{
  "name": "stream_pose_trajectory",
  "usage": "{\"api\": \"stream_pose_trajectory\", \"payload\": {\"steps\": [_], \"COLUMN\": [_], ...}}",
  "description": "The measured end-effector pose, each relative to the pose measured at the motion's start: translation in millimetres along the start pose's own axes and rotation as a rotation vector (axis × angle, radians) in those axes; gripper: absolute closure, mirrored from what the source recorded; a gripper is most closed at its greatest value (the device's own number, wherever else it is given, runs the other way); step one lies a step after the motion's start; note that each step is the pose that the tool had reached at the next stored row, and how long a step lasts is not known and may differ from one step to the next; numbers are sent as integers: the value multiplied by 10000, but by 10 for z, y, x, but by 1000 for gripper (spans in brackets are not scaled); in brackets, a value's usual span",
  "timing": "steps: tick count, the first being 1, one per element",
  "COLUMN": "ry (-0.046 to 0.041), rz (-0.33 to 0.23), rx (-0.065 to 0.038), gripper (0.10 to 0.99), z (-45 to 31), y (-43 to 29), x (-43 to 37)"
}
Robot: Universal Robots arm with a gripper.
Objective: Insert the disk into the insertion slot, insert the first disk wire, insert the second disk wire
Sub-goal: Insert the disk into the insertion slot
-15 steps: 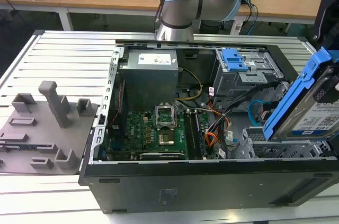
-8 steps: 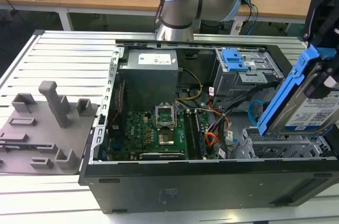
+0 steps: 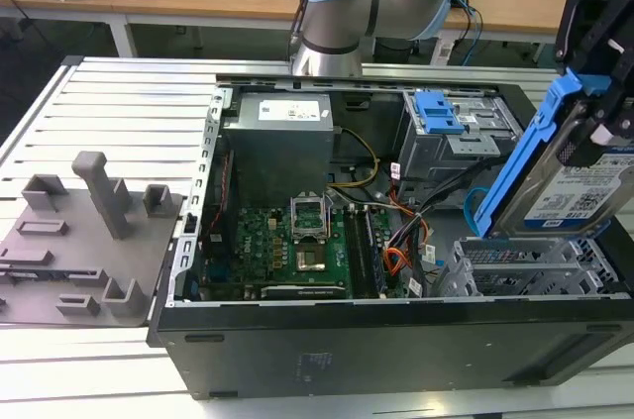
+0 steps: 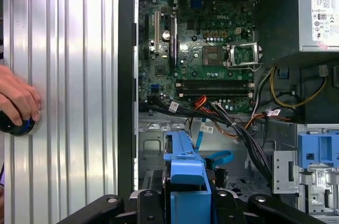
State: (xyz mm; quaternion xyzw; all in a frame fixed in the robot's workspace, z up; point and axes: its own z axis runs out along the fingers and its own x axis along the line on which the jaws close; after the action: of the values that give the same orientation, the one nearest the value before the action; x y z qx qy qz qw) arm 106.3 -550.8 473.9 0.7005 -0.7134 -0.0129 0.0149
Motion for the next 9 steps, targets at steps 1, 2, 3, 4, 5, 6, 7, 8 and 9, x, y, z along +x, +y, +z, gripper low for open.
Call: {"api": "stream_pose_trajectory", "payload": {"steps": [1, 2, 3, 4, 5, 6, 7, 8, 9], "ry": [0, 0, -1, 0, 1, 1, 1, 2, 1], "rz": [0, 0, 0, 0, 0, 0, 0, 0, 0], "rx": [0, 0, 0, 0, 0, 0, 0, 0, 0], "gripper": [722, 722, 722, 722, 722, 722, 722, 722, 722], "z": [1, 3, 11, 16, 22, 32, 40, 51, 59], "y": [0, 0, 0, -1, -1, -1, -1, -2, -2], "x": [-3, -4, -4, -5, -5, -5, -5, -5, -5]}}
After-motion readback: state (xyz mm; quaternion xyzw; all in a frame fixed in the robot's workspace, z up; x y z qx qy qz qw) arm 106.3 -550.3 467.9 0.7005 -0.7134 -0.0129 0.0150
